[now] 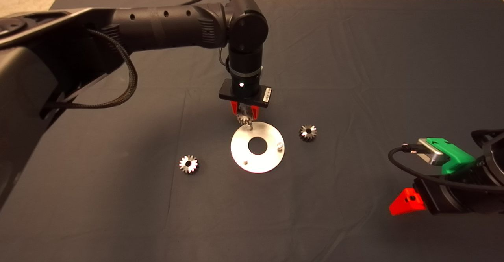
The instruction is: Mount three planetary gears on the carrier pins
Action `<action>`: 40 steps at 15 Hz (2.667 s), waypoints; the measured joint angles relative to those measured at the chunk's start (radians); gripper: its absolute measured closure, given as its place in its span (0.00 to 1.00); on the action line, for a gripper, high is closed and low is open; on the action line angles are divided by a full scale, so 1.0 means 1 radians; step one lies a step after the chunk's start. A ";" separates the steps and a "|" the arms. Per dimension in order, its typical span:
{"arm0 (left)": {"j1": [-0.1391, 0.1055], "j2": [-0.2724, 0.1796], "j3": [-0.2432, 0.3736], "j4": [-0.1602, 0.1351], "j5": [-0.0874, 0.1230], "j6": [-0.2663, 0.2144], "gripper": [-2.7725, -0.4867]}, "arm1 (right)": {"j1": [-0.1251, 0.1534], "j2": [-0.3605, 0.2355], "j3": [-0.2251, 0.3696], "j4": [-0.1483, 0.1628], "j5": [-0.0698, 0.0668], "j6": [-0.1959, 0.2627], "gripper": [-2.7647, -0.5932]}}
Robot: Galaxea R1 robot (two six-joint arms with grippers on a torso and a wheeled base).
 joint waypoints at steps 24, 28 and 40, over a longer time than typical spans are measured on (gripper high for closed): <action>0.047 0.006 -0.003 -0.019 0.000 0.005 0.82 | 0.000 0.000 0.000 0.000 0.000 0.000 0.01; 0.047 0.007 -0.008 -0.019 0.000 0.012 0.82 | 0.000 0.000 0.000 0.000 0.000 0.000 0.01; 0.046 0.012 -0.010 -0.018 0.000 0.033 0.82 | 0.000 0.000 0.000 0.000 0.000 0.000 0.01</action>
